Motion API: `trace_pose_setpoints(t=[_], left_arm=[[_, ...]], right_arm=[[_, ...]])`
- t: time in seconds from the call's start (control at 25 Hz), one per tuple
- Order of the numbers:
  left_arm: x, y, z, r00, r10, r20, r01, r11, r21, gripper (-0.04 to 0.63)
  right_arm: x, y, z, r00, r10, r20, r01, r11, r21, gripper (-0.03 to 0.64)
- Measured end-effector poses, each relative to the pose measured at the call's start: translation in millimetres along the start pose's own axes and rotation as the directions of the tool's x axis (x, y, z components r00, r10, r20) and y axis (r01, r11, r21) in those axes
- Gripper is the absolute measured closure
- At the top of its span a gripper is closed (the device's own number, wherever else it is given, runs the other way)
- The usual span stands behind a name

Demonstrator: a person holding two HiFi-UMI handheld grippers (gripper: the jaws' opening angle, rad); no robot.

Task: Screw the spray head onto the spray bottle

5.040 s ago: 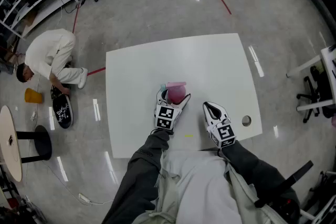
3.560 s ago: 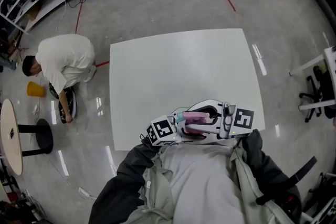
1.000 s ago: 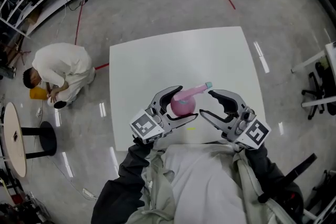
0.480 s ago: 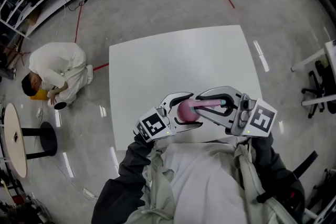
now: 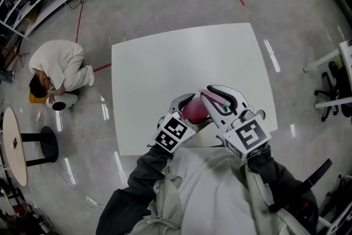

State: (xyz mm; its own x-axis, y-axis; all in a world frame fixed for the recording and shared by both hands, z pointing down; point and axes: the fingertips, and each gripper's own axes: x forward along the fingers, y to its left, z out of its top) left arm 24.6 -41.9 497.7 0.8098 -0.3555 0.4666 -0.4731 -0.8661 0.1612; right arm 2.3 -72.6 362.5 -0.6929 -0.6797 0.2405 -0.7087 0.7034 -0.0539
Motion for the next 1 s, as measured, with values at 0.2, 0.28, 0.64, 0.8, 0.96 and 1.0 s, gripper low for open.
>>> trace_pose_setpoints(t=[0.2,0.28,0.64,0.8,0.96,1.0], left_arm=[[-6.1,-5.6,29.9,0.973,-0.046,0.227,0.06,0.997,-0.055,0.167],[-12.4,-2.7,39.0,0.957,-0.051,0.285,0.073,0.995,-0.067,0.167],[-12.0,-7.2,30.9,0.985,-0.071,0.159,0.046,0.987,0.156,0.167],[-16.6,-9.5,20.8,0.99,-0.118,0.072,0.1,0.971,0.216,0.167],[-19.3,-31.6,15.0,0.961,-0.276,0.032,0.265,0.945,0.194,0.167],[-19.6,-37.0,13.8,0.95,-0.31,0.027,0.299,0.935,0.189,0.167]], right_arm=[[-18.5,-8.6,30.0,0.962,0.163,0.218,-0.199,0.968,0.155,0.543],[-25.9,-10.5,39.1,0.941,0.21,0.264,-0.253,0.957,0.141,0.543],[-30.3,12.4,28.5,0.899,0.409,0.154,-0.417,0.908,0.024,0.545],[-32.9,17.4,20.2,0.887,0.458,0.06,-0.456,0.889,-0.041,0.545],[-39.4,24.6,18.8,0.84,0.54,0.052,-0.54,0.841,-0.014,0.548],[-41.1,27.0,18.2,0.823,0.566,0.046,-0.566,0.825,-0.009,0.549]])
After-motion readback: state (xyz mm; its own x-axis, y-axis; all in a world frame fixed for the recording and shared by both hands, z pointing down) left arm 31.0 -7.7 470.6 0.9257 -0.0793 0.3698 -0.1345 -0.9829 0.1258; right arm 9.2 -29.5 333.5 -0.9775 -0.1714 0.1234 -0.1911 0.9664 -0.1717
